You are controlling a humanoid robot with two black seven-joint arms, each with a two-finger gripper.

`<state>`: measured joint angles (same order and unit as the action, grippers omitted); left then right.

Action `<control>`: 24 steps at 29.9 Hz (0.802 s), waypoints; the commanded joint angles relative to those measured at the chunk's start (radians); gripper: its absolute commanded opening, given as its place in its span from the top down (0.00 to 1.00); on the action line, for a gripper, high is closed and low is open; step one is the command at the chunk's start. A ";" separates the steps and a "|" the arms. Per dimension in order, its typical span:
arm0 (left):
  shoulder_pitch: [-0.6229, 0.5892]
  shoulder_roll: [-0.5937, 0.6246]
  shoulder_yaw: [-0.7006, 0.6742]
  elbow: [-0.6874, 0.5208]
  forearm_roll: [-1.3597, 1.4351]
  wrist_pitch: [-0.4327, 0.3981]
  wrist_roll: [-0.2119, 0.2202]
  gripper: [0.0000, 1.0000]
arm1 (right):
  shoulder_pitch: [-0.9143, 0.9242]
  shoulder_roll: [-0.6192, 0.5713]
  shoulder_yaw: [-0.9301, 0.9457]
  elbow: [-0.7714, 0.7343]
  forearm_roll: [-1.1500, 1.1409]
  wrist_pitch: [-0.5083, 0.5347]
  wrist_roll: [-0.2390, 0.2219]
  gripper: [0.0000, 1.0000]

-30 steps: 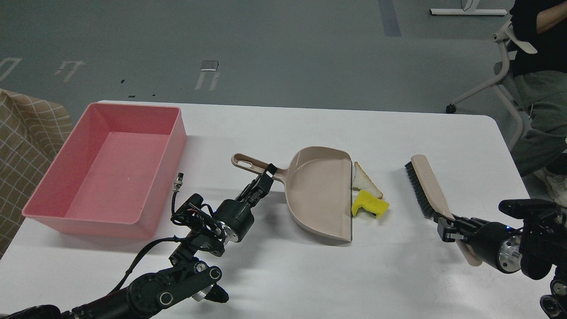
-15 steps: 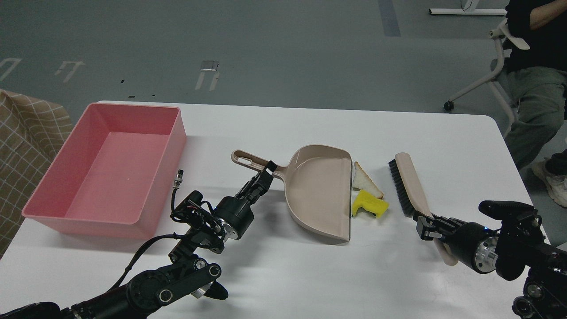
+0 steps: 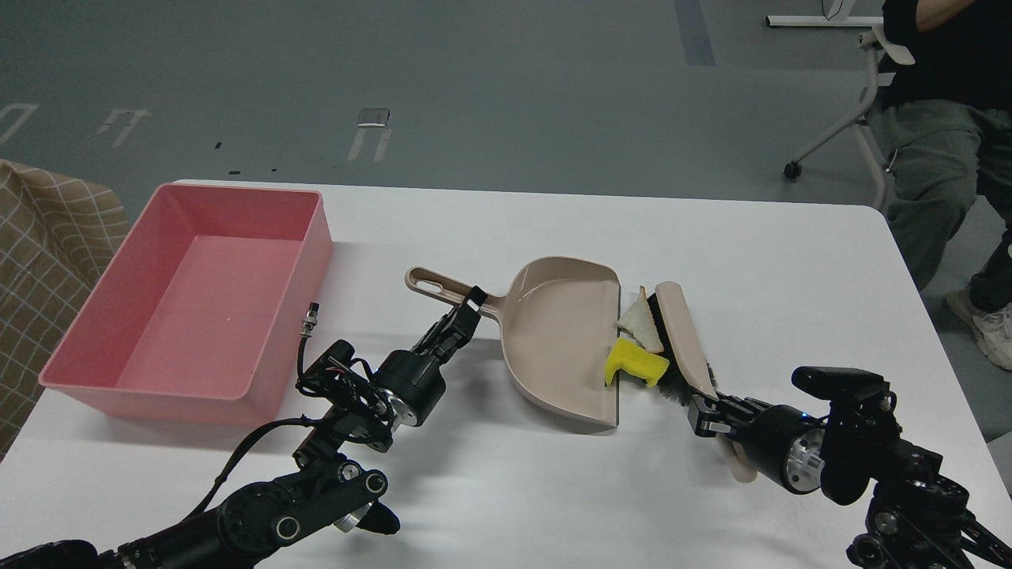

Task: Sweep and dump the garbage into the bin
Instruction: 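Sweep the brush with the right gripper pushing sponge and scrap into dustpan, then lift the brush away from the dustpan with the right gripper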

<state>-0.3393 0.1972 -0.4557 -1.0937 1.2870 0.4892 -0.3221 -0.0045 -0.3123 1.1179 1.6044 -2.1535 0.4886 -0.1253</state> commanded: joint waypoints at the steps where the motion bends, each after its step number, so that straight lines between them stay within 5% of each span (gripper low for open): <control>1: 0.000 -0.004 0.000 0.000 0.000 -0.001 0.000 0.79 | 0.030 0.032 -0.013 0.000 0.000 0.000 -0.005 0.84; 16: 0.000 -0.012 0.002 -0.003 0.000 -0.001 0.001 0.79 | 0.061 0.219 -0.016 0.006 -0.002 0.000 -0.022 0.81; 24: -0.001 -0.018 0.002 -0.003 0.000 -0.001 0.005 0.80 | 0.060 0.141 0.016 0.068 0.020 0.000 -0.020 0.81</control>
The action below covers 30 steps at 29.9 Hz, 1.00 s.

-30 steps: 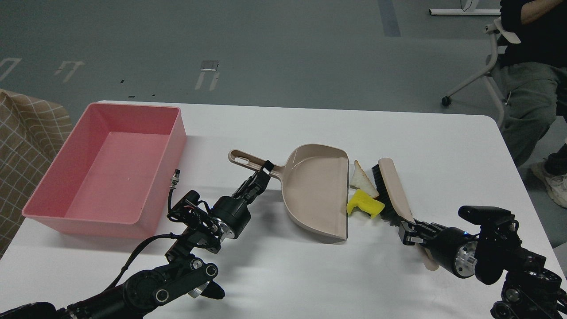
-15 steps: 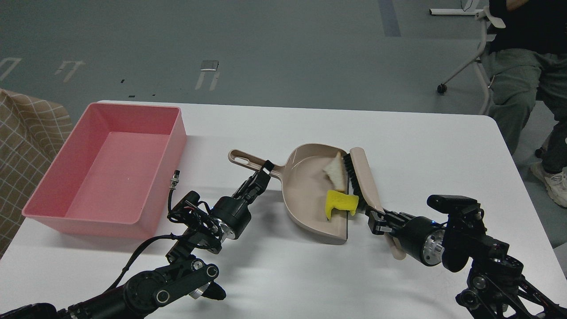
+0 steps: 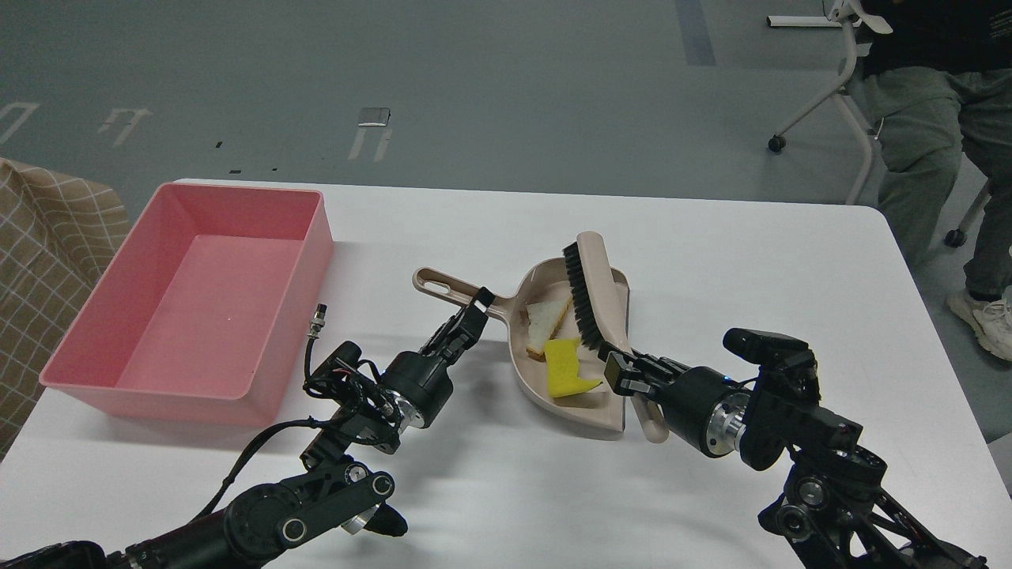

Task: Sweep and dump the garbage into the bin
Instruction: 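Lift the brush away from the dustpan with the right gripper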

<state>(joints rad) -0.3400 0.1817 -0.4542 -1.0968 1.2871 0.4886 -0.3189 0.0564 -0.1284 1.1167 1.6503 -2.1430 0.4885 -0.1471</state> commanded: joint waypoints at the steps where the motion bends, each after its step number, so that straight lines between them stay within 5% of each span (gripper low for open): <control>1: -0.002 -0.002 -0.001 0.000 0.000 0.000 0.001 0.80 | -0.001 -0.060 0.034 0.034 0.020 0.000 0.001 0.81; 10: -0.007 -0.001 -0.001 0.000 -0.003 0.000 0.004 0.80 | -0.021 -0.215 0.124 0.043 0.144 0.000 0.011 0.81; 12: -0.010 0.002 -0.001 0.002 -0.012 0.000 0.004 0.87 | -0.032 -0.243 0.129 0.045 0.161 0.000 0.012 0.81; 30: -0.027 0.016 -0.004 -0.041 -0.103 0.000 0.012 0.95 | -0.102 -0.252 0.135 0.033 0.161 0.000 0.037 0.81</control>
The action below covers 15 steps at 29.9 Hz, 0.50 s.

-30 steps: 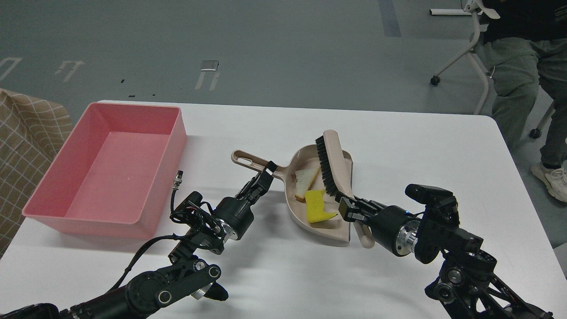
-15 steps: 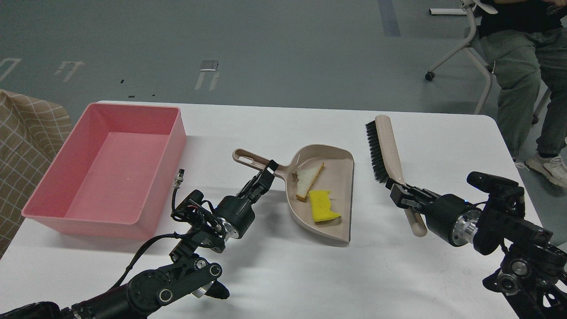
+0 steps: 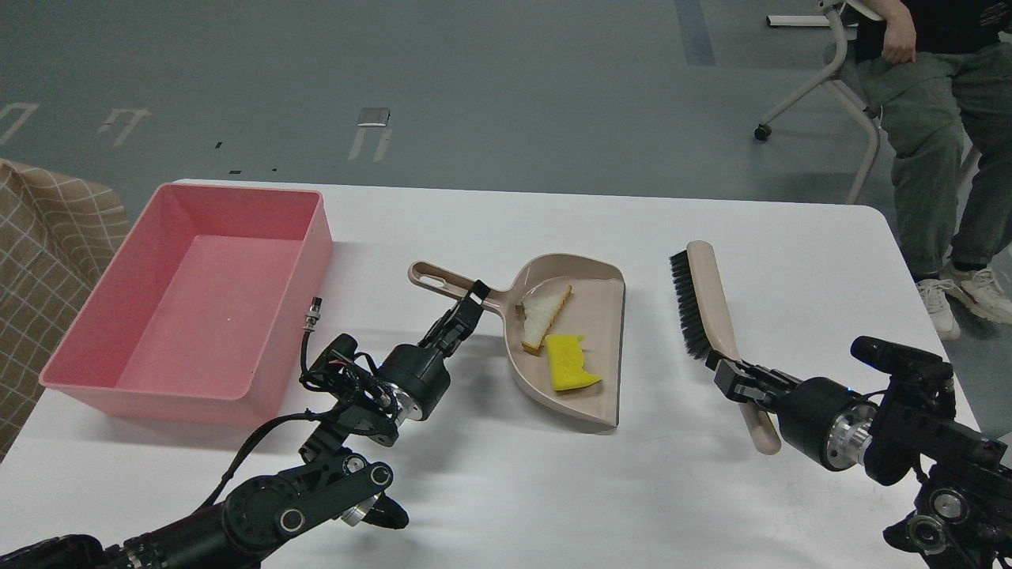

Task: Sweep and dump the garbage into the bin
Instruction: 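Lift the brush away from the dustpan with the right gripper, then lift the dustpan with the left gripper and carry it over the pink bin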

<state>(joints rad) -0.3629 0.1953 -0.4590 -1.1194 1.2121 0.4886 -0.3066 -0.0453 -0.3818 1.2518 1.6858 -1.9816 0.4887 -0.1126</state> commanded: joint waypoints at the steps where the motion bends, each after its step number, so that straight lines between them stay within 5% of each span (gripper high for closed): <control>1: -0.005 0.003 0.000 -0.022 -0.031 0.000 0.000 0.95 | -0.001 0.001 0.000 -0.003 0.000 0.000 0.002 0.81; 7: -0.007 -0.001 0.000 -0.048 -0.036 0.000 0.001 0.99 | -0.002 0.000 0.000 -0.005 0.000 0.000 0.004 0.81; 15: -0.030 0.001 0.000 -0.076 -0.068 0.000 0.055 0.99 | -0.011 0.000 0.000 -0.005 0.000 0.000 0.004 0.81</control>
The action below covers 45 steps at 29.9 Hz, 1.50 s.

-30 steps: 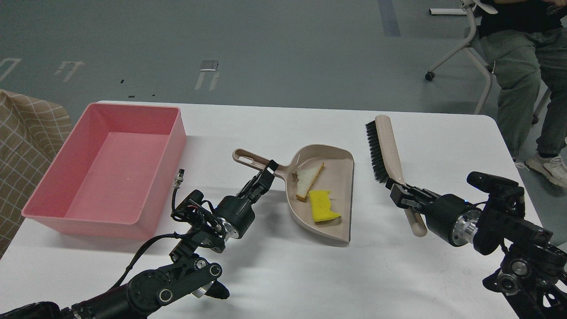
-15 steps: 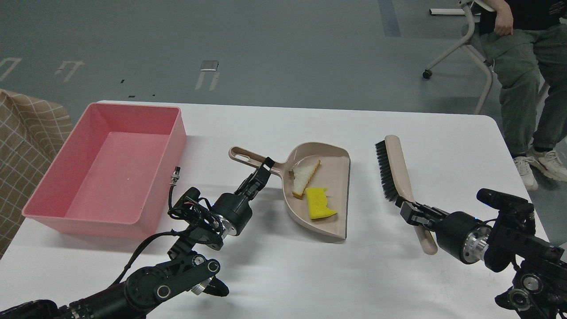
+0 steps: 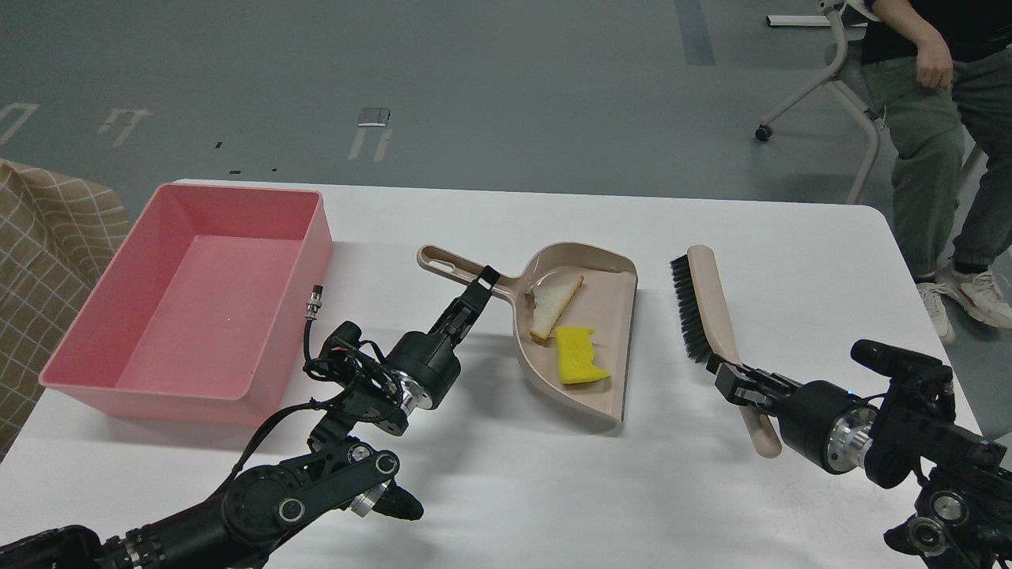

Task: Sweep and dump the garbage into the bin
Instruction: 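Lift the dustpan with the left gripper and carry it over the pink bin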

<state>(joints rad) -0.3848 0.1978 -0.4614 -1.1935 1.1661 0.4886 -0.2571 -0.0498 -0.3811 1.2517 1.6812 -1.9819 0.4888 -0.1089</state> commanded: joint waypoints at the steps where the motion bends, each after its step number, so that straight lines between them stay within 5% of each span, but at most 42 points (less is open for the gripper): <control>1: -0.009 -0.001 0.003 -0.001 -0.023 0.000 0.006 0.99 | -0.008 0.001 0.000 0.000 0.000 0.000 0.000 0.81; 45: -0.181 0.160 -0.011 -0.001 -0.261 -0.024 0.007 1.00 | -0.025 -0.010 0.037 0.000 0.002 0.000 0.041 0.81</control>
<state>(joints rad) -0.5658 0.3438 -0.4692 -1.1926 0.9064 0.4700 -0.2487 -0.0773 -0.3837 1.2849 1.6819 -1.9811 0.4884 -0.0715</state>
